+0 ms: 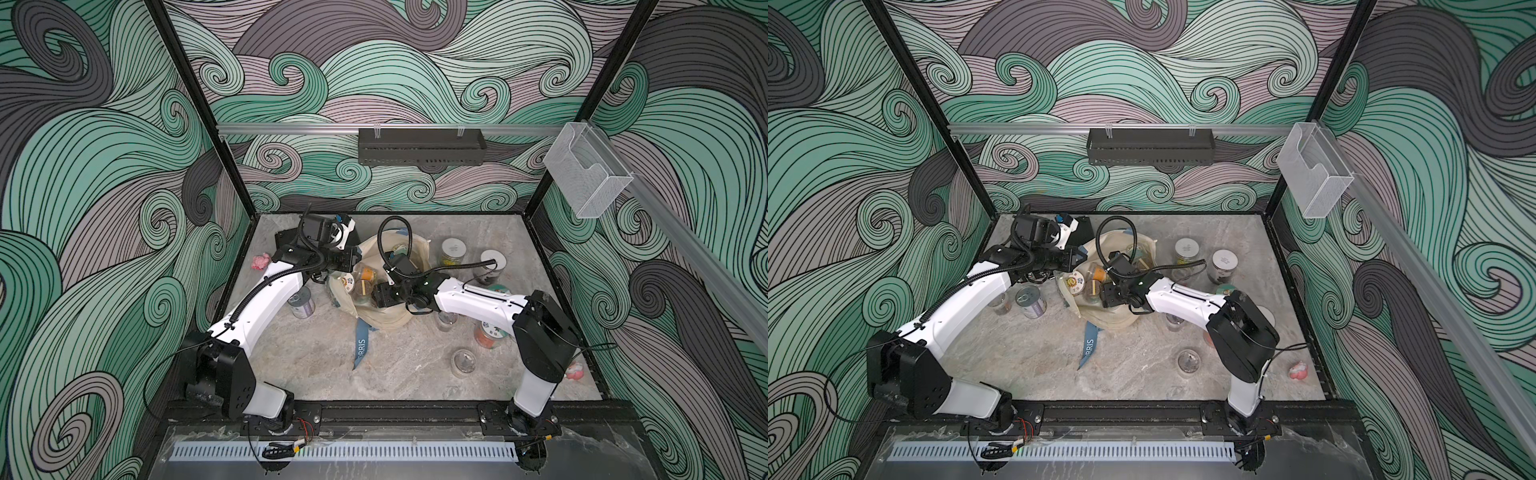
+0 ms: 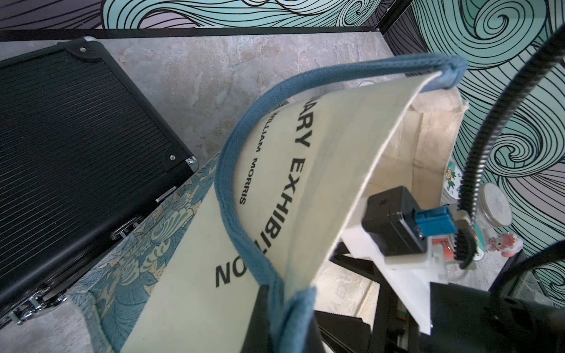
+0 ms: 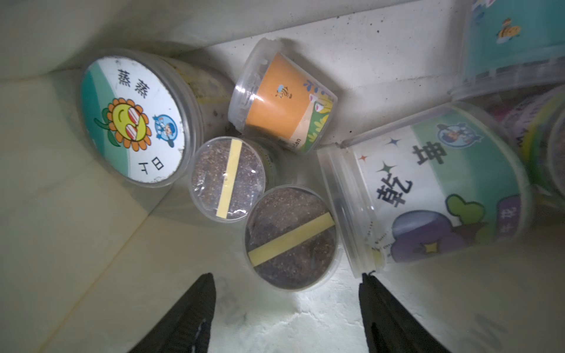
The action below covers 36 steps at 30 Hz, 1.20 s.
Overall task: Take out the seed jars from the canvas bag
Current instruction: Pick up the seed jar from the canvas bag.
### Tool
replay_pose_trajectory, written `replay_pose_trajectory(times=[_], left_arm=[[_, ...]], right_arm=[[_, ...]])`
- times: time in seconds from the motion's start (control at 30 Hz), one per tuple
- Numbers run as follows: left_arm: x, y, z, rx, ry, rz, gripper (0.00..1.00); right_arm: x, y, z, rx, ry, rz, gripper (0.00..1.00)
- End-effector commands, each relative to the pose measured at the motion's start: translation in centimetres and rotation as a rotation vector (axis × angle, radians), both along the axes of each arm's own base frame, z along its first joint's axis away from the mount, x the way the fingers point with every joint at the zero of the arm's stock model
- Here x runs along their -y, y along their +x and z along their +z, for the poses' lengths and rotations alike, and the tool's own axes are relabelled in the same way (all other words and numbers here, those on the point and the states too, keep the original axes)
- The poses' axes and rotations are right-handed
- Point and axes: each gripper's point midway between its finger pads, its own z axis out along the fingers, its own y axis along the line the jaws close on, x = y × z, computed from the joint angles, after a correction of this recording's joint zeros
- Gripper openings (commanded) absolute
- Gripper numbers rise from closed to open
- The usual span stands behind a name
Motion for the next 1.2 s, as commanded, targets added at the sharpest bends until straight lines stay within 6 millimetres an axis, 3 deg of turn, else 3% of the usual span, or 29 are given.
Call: replay_pose_trajectory(times=[0.0, 0.27, 0.6, 0.7, 0.93, 1.17], left_arm=[[-0.3, -0.2, 0.2, -0.024, 0.005, 0.009, 0.00], [-0.3, -0.2, 0.4, -0.022, 0.003, 0.009, 0.00], [-0.4, -0.3, 0.6, -0.014, 0.001, 0.009, 0.00], [-0.4, -0.3, 0.6, -0.016, 0.001, 0.010, 0.00], [-0.3, -0.3, 0.7, -0.014, -0.003, 0.008, 0.00], [-0.4, -0.3, 0.6, -0.015, -0.003, 0.009, 0.00]], right_arm=[[-0.6, 0.1, -0.3, -0.004, 0.003, 0.010, 0.71], [-0.8, 0.9, -2.3, -0.026, -0.085, 0.004, 0.69], [-1.2, 1.6, -3.1, -0.033, -0.132, 0.010, 0.65], [-1.3, 1.1, -3.0, -0.042, -0.121, 0.024, 0.62], [-2.9, -0.2, -0.9, 0.009, -0.058, 0.088, 0.62], [-3.0, 0.5, -2.5, 0.001, -0.114, 0.069, 0.63]])
